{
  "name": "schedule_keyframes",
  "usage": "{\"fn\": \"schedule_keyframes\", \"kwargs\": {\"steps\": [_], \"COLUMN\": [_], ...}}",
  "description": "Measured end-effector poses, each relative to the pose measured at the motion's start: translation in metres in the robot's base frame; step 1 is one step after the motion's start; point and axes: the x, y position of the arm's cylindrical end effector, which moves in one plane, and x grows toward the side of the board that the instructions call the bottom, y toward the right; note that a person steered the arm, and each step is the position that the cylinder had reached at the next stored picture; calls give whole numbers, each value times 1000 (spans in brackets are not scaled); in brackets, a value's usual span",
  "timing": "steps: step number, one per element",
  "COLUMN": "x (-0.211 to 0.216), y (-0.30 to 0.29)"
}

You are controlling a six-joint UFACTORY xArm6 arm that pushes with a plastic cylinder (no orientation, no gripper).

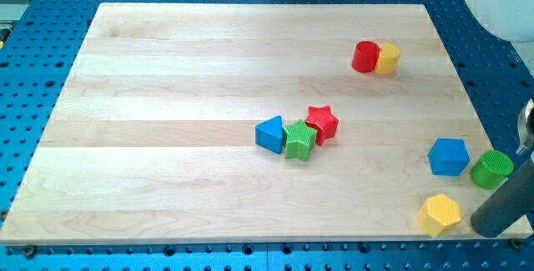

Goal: Move the hexagon slightly to the left

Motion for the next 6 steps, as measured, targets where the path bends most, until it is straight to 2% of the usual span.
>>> {"fn": "schedule_keyframes", "kwargs": {"steps": [4,5,6], "x": [0,-20,-70], "y": [-49,-62,-112]}}
